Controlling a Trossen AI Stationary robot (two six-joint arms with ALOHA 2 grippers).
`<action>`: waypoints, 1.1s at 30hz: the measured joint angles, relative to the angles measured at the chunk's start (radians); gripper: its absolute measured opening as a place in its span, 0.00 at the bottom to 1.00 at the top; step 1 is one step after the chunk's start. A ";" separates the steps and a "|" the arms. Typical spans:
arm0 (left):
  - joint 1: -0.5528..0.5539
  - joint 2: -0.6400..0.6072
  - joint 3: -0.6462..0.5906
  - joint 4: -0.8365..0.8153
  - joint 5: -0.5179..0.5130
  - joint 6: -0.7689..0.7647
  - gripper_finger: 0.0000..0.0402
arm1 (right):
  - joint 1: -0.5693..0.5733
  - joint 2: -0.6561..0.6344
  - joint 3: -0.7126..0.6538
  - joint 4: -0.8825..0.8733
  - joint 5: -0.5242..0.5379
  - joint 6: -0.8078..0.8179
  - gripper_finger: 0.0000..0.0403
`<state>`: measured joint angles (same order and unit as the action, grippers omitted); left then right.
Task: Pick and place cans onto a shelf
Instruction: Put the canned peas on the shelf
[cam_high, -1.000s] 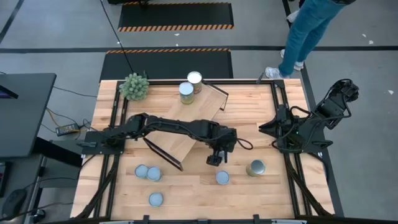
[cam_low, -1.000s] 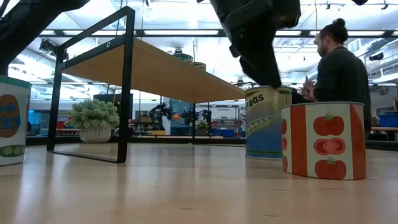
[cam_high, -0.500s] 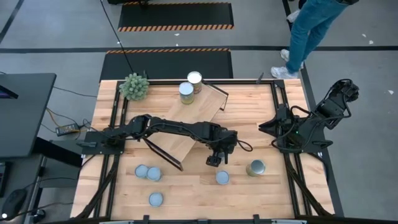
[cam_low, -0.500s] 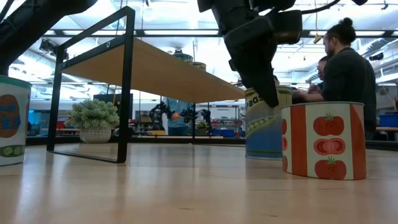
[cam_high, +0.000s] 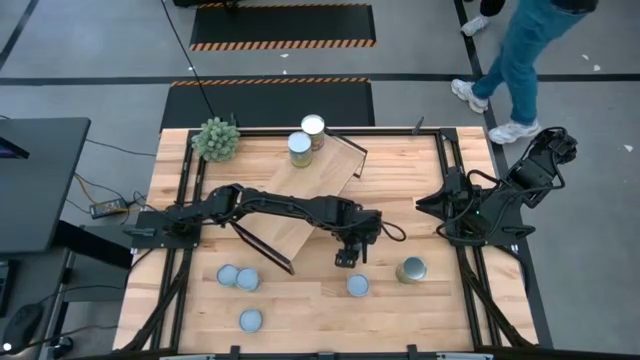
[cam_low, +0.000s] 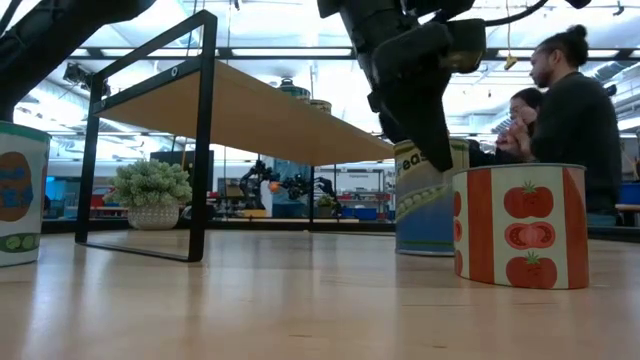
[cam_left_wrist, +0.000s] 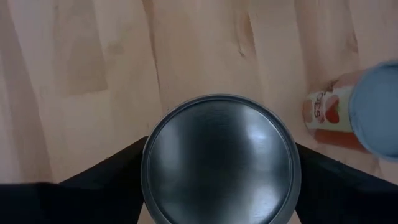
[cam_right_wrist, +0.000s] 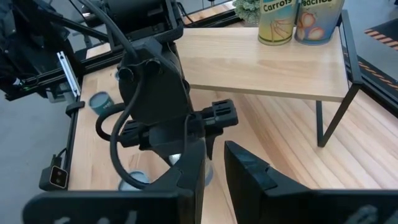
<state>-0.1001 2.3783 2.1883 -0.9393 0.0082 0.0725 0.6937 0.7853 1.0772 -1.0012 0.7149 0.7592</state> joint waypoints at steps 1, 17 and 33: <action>0.001 0.000 0.008 -0.010 -0.002 -0.029 0.78 | 0.000 0.000 0.000 0.000 0.000 0.000 0.17; 0.050 -0.118 0.161 -0.246 -0.083 -0.493 0.79 | 0.000 0.000 0.000 -0.001 0.000 -0.016 0.17; 0.124 -0.364 0.164 -0.503 -0.204 -0.662 0.79 | -0.002 0.000 0.000 -0.001 0.029 -0.038 0.17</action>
<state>0.0241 2.0145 2.3524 -1.4427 -0.1961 -0.5897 0.6918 0.7853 1.0771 -1.0023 0.7443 0.7214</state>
